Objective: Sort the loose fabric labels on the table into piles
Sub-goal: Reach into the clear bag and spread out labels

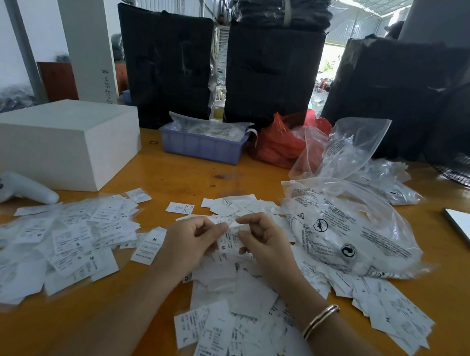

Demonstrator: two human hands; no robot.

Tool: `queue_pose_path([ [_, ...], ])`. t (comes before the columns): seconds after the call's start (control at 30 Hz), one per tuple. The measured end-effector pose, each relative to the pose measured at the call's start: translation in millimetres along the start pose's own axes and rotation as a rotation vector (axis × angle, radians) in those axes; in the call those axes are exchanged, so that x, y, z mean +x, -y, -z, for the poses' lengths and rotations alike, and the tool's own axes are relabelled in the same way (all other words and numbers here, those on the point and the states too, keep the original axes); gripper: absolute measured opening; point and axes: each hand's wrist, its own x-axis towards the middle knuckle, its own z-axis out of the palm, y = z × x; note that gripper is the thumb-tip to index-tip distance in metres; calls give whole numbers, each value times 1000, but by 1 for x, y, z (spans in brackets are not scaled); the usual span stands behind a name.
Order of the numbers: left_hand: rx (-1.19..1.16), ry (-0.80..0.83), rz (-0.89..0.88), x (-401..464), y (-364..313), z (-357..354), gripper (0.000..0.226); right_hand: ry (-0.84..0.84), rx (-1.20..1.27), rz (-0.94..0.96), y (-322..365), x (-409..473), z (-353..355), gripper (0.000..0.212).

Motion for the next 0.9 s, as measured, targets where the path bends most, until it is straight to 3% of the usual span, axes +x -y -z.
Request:
queue_pose_path([
  [0.23,-134,55,95,-1,0,-3,40,-2,-198,12,3,-2,-3,36],
  [0.43,-159,51,123,-1,0,-1,9,-16,-232,56,5,-4,-1,40],
  [0.8,-283,67,186,0,-4,-1,47,-16,-277,57,3,-2,-4,36],
  [0.9,-287,97,208,0,-5,-1,32,-29,-266,61,4,-2,-2,36],
])
